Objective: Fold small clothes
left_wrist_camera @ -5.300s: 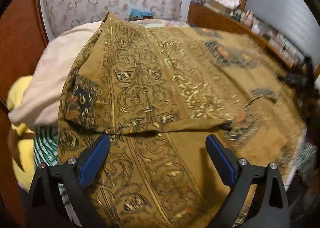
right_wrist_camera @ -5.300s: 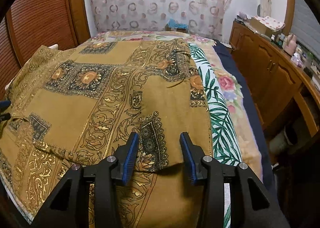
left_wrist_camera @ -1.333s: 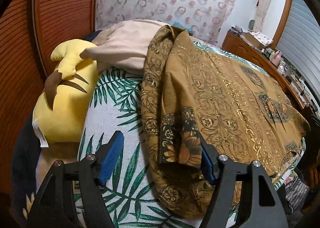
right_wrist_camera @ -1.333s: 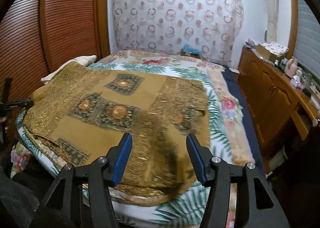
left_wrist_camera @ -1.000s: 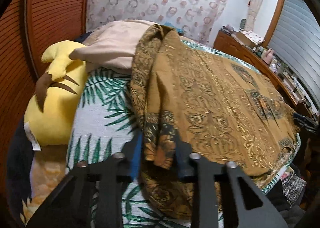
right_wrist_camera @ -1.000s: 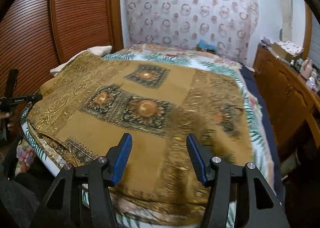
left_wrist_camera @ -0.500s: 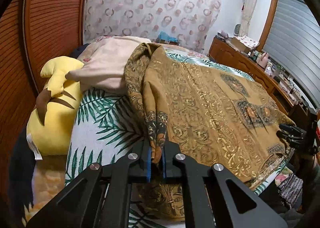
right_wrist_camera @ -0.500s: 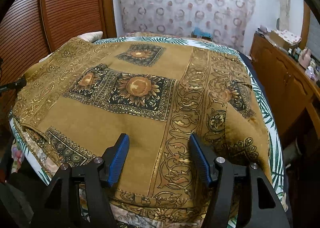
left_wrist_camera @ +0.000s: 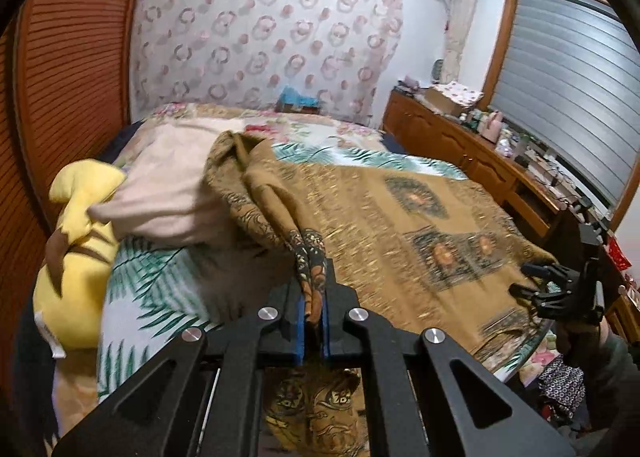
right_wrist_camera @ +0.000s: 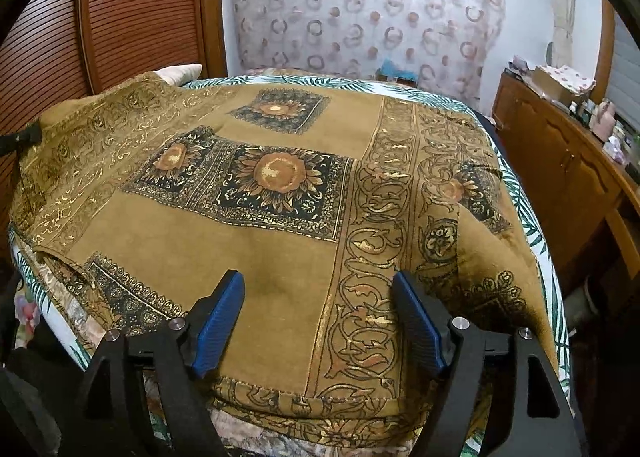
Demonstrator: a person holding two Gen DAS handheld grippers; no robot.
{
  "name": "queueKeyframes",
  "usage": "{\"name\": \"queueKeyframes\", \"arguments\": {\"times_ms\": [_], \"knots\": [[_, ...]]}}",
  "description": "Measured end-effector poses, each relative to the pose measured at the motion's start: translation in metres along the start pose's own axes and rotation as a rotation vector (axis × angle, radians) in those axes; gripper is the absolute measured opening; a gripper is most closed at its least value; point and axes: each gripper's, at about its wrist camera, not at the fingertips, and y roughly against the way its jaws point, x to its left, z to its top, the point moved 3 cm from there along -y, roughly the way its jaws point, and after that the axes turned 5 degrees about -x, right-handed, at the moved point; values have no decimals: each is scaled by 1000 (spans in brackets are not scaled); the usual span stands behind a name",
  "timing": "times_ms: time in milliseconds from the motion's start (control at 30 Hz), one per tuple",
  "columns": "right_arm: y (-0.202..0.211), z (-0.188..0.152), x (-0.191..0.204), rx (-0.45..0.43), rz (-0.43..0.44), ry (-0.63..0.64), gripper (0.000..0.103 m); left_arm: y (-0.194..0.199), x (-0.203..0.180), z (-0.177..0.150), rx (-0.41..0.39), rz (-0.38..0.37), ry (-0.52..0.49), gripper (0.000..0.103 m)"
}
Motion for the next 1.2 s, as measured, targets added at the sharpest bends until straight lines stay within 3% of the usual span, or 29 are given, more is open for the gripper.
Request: {"name": "queueKeyframes", "arguments": {"times_ms": [467, 833, 1200], "knots": [[38, -13, -39, -42, 23, -94, 78, -32, -108, 45, -27, -208, -101, 5], [72, -20, -58, -112, 21, -129, 77, -51, -215, 76, -35, -349, -230, 5], [94, -34, -83, -170, -5, -186, 77, -65, -281, 82, 17, -418, -323, 5]]}}
